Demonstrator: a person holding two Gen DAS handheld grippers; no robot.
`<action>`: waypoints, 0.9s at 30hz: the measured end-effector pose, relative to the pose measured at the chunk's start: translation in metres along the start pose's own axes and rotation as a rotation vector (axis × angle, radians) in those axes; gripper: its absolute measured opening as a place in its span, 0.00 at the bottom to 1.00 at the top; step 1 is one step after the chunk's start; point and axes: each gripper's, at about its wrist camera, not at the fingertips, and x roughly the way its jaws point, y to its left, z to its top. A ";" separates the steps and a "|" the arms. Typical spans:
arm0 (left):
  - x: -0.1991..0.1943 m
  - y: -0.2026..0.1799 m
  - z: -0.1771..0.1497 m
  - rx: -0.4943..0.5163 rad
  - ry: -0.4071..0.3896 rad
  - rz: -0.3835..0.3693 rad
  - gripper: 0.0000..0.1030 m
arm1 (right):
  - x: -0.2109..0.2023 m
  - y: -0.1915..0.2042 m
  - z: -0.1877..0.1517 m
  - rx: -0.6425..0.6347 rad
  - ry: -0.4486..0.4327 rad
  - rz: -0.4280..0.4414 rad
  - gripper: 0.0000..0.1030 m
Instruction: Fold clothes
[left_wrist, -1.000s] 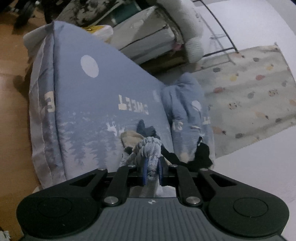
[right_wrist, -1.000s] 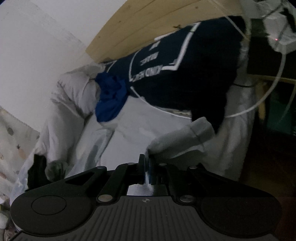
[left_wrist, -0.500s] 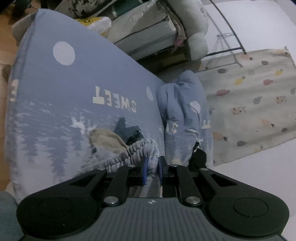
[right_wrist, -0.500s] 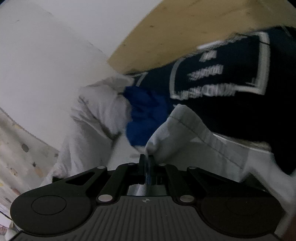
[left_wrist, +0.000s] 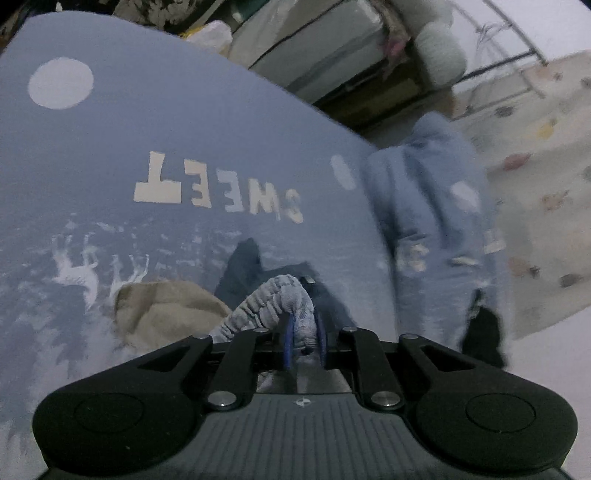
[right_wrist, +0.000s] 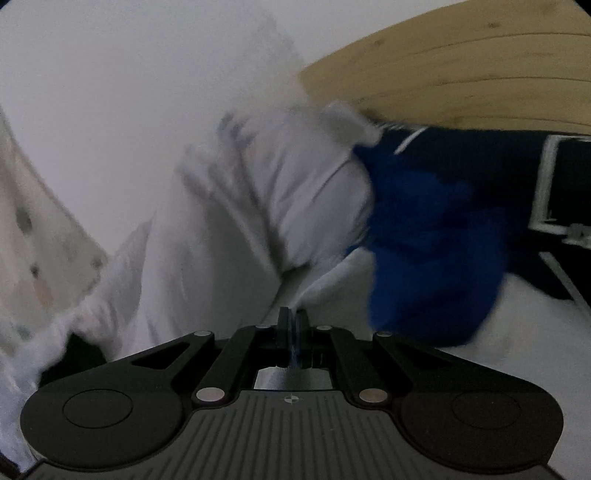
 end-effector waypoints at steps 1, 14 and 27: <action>0.008 0.003 -0.001 0.016 -0.003 0.013 0.16 | 0.019 0.012 -0.007 -0.030 0.012 0.000 0.03; -0.010 0.029 -0.021 0.151 -0.101 -0.108 0.93 | 0.062 -0.007 -0.060 -0.180 0.169 0.058 0.81; -0.080 -0.047 -0.137 0.277 -0.080 -0.645 1.00 | 0.016 -0.123 -0.101 -0.123 0.242 0.026 0.88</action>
